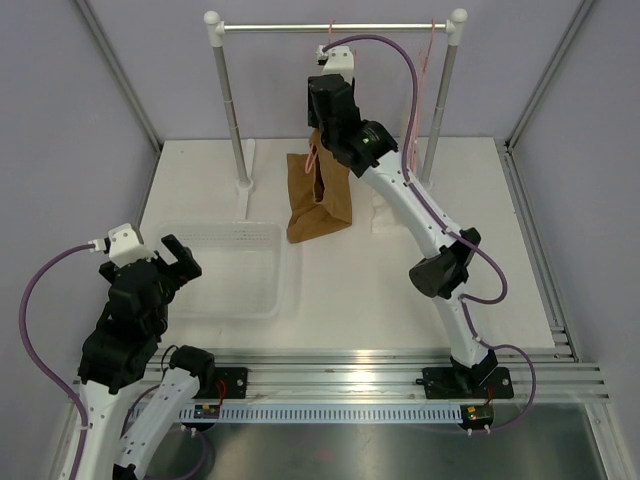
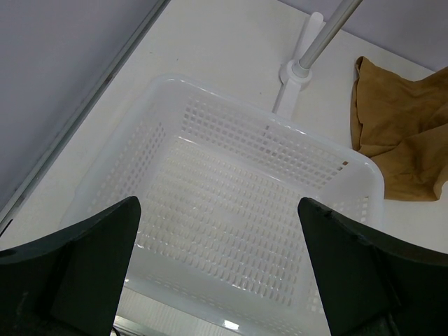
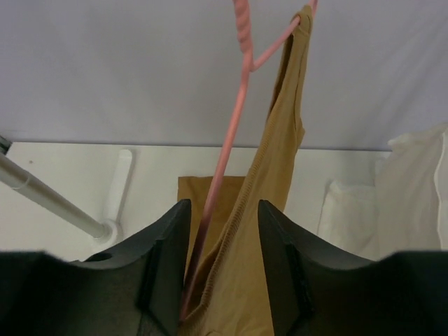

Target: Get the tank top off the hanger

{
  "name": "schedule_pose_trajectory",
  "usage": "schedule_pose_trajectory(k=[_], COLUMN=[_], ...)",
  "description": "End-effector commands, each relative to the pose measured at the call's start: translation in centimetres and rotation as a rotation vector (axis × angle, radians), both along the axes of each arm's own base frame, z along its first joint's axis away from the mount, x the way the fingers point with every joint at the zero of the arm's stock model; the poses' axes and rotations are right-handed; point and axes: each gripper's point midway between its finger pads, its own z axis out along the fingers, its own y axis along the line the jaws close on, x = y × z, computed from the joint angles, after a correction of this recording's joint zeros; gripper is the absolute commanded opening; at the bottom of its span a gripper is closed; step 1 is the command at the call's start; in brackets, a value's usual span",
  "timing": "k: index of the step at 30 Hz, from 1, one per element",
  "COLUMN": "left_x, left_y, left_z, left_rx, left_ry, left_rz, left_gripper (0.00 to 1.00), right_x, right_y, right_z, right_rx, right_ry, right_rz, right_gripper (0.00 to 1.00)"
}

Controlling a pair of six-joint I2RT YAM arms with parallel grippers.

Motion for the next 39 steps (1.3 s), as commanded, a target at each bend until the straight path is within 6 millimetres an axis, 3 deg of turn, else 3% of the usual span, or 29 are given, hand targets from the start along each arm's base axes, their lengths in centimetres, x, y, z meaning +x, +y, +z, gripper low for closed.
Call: schedule_pose_trajectory(k=[1,5,13,15,18,23,26,34,39], left_x=[0.7,0.7,0.7,0.7,0.7,0.8,0.9,0.9,1.0], left_y=[-0.4,-0.5,-0.6,-0.6,-0.6,-0.6,-0.6,-0.7,-0.7], left_z=[0.6,0.7,0.7,0.7,0.7,0.6,0.5,0.5,0.5], left_rx=[-0.007,-0.008,-0.010,-0.010,-0.008,-0.009,-0.007,-0.007,-0.006], left_ry=[-0.034,-0.036,-0.039,-0.037,-0.036,-0.035,-0.028,-0.026,-0.026], left_rz=[-0.017,-0.024,-0.028,-0.031,-0.032,-0.030,-0.030,-0.033,-0.033], left_gripper=[0.99,0.99,0.99,0.99,0.99,0.99,0.99,0.99,0.99], right_x=[0.0,-0.1,-0.4,-0.3,-0.2,-0.3,-0.6,-2.8,-4.1], right_y=[-2.4,-2.6,-3.4,-3.4,-3.5,-3.7,-3.9,-5.1,-6.1], right_z=[1.7,1.8,3.6,3.6,3.7,3.9,4.9,9.8,11.6], right_rx=[-0.055,-0.057,-0.060,-0.071,-0.084,-0.088,-0.072,-0.026,-0.018], right_ry=[-0.051,-0.052,-0.093,-0.096,-0.098,-0.103,-0.118,-0.200,-0.219], right_rz=[-0.097,-0.103,-0.115,-0.115,-0.123,-0.124,-0.122,-0.082,-0.068], right_gripper=[0.49,0.28,0.31,0.29,0.16,0.07,0.00,0.00,0.00])
